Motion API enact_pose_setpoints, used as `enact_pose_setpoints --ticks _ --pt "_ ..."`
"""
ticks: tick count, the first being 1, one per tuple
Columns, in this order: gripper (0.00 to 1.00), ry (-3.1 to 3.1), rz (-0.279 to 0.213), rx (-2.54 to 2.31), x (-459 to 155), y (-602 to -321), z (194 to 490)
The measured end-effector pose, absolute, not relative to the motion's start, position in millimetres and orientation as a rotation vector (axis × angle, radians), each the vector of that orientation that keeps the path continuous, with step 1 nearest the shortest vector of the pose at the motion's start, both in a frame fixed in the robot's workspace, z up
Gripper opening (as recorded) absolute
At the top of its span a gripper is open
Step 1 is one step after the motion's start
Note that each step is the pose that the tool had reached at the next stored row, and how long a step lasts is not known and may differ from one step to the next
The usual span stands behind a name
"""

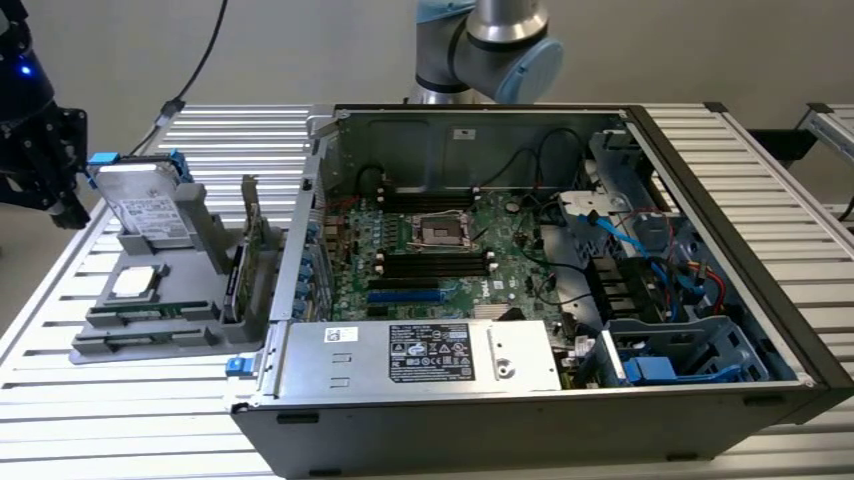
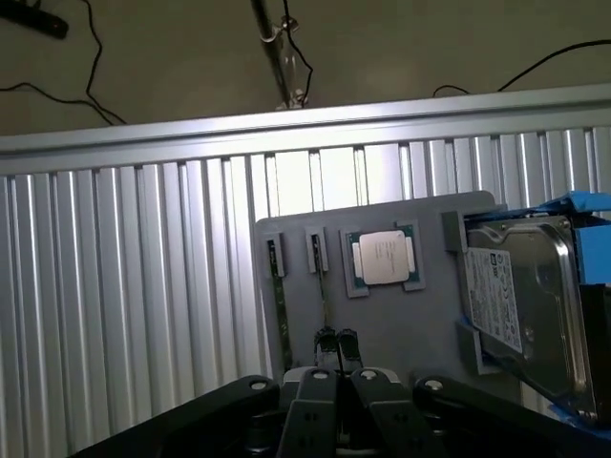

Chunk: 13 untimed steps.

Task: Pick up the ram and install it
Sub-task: 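Pick up the ram and move it above insertion slot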

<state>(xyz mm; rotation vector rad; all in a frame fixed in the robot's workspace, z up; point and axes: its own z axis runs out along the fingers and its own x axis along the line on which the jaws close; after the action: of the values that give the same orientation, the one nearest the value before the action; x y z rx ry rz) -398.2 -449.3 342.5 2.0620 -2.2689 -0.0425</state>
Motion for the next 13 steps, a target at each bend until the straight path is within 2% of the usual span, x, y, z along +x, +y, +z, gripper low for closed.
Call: enact_pose_setpoints --ticks 5,6,7,9,11,12,13 --pt "0.1 -2.274 -0.029 2.067 -401.9 -449.3 342.1" --pt "0.18 -2.274 -0.029 2.067 -401.9 -449.3 342.1" --pt "0.18 -2.274 -0.029 2.067 -401.9 -449.3 342.1" --pt "0.3 -2.274 -0.029 2.067 -401.9 -449.3 342.1" --pt "0.3 -2.274 -0.029 2.067 -402.0 -449.3 342.0" --pt "0.36 -2.275 -0.029 2.067 -402.1 -449.4 341.5" --pt "0.36 -2.275 -0.028 2.067 -402.5 -449.9 340.0"
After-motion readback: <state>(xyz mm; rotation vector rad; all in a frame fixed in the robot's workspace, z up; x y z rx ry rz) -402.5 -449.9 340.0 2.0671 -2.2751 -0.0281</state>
